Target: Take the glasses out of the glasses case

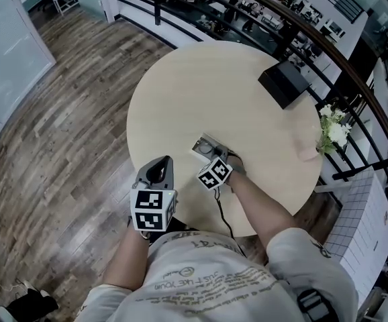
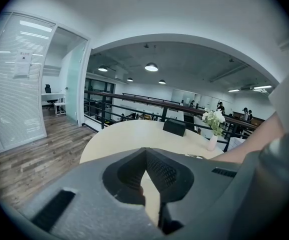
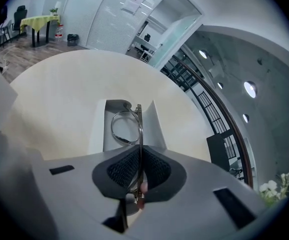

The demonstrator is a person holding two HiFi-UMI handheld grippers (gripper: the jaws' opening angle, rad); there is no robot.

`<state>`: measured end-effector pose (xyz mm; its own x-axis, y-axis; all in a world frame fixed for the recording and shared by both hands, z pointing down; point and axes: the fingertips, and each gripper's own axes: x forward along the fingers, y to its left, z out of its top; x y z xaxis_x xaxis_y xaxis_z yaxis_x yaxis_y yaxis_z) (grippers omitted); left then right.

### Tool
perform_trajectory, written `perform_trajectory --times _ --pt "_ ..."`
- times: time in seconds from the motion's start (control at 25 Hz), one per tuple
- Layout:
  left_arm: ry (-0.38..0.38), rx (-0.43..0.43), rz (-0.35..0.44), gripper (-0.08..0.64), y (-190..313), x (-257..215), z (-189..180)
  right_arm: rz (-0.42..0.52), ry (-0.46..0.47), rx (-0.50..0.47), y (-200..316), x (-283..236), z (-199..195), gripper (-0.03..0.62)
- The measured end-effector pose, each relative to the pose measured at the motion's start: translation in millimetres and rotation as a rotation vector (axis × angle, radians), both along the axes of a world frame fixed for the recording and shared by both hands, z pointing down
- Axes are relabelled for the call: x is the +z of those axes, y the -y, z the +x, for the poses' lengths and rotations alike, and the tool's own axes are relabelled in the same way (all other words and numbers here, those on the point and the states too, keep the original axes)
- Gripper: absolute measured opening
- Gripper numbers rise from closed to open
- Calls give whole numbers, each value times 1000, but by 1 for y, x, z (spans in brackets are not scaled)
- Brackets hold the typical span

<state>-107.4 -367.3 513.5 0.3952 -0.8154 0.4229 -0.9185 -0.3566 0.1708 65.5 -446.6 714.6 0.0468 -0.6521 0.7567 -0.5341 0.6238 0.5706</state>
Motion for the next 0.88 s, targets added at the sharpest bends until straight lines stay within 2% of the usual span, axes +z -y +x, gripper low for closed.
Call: perform_trajectory --times 0.12,0.56,0.88 --pt "2 5 7 9 1 -3 1 0 38 0 -3 -6 -2 29" --pt "9 37 37 9 7 -15 18 99 187 -11 -3 -55 -12 28" --pt "5 63 62 9 15 -26 37 227 431 66 -9 -127 -15 28"
